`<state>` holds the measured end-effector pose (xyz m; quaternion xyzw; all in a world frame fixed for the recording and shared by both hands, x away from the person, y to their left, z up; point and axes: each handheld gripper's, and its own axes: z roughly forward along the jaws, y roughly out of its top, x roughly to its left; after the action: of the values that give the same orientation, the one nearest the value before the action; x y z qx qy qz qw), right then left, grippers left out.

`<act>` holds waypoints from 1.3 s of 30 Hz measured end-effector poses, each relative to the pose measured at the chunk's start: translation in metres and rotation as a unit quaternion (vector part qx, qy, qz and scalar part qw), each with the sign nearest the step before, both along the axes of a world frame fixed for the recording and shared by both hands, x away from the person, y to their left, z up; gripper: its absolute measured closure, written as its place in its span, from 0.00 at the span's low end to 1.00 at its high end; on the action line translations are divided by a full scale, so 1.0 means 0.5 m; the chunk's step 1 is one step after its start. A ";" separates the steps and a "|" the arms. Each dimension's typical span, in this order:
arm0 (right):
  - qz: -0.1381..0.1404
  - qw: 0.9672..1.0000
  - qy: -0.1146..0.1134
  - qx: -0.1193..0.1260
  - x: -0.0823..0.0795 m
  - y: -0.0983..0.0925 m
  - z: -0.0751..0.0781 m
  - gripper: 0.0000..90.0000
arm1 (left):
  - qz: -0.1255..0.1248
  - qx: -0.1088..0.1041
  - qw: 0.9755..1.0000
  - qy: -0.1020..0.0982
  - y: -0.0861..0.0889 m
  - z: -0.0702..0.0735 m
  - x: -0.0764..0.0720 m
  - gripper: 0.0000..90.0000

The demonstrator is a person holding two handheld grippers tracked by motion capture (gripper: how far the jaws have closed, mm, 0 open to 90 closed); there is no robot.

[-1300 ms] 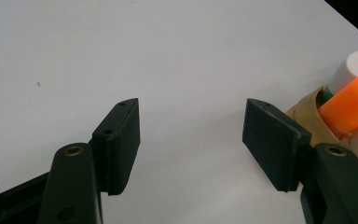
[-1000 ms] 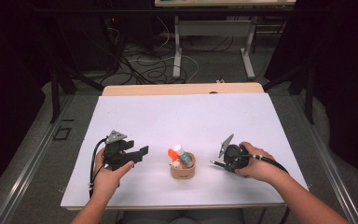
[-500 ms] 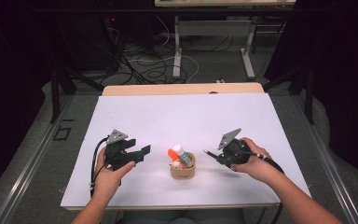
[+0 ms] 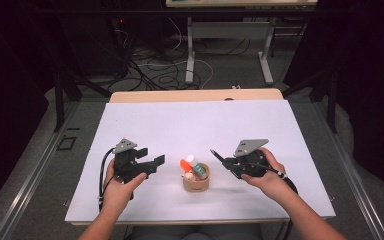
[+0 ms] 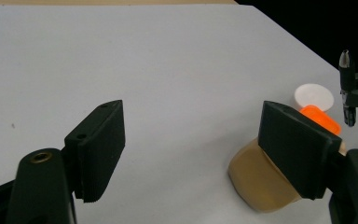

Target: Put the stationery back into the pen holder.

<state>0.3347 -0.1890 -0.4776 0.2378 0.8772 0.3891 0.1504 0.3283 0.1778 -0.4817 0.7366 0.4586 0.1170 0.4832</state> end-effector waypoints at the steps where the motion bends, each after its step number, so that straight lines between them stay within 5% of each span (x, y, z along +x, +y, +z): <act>1: -0.002 1.000 -0.003 0.006 -0.002 0.001 0.002 0.88 | 0.000 -0.005 1.000 -0.003 -0.002 0.000 -0.001 0.26; 12: -0.013 0.997 -0.037 0.065 -0.036 0.013 0.002 0.88 | -0.013 -0.013 1.000 -0.012 -0.011 0.014 -0.012 0.29; 21: -0.009 0.996 -0.044 0.075 -0.043 0.018 -0.004 0.88 | -0.022 -0.022 0.999 -0.012 -0.029 0.031 -0.022 0.33; 31: -0.002 0.996 -0.051 0.076 -0.050 0.028 -0.004 0.88 | -0.059 -0.004 0.998 -0.020 -0.086 0.064 -0.030 0.33; 39: -0.001 0.995 -0.056 0.088 -0.052 0.032 -0.004 0.88 | -0.075 -0.038 0.996 0.002 -0.134 0.083 -0.024 0.41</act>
<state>0.3088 -0.1732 -0.4798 0.2285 0.8296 0.4774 0.1781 0.3164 0.1108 -0.4401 0.7505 0.4071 0.0610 0.5170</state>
